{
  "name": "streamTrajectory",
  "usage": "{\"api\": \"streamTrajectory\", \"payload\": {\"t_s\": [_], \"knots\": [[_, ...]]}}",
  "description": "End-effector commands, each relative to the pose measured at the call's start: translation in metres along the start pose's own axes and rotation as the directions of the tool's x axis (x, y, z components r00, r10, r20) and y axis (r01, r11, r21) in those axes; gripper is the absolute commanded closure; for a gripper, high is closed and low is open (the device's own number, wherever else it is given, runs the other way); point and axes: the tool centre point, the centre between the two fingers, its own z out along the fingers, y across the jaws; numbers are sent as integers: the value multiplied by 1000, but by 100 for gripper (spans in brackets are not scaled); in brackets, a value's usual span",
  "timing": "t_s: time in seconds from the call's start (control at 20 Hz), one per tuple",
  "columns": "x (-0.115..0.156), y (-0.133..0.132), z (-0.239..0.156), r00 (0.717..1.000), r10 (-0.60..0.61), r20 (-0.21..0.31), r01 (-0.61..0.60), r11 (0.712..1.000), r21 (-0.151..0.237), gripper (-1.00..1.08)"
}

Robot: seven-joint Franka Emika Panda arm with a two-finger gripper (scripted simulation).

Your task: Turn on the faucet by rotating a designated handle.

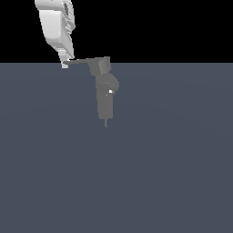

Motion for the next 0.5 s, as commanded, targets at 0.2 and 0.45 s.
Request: {"api": "streamTrajectory", "payload": {"t_s": [0.2,0.45], "knots": [[6,10,0,1000,-1,-2,1,1000,-1,108],[17,23,0,1000,-1,-2,1,1000,0,108]]}}
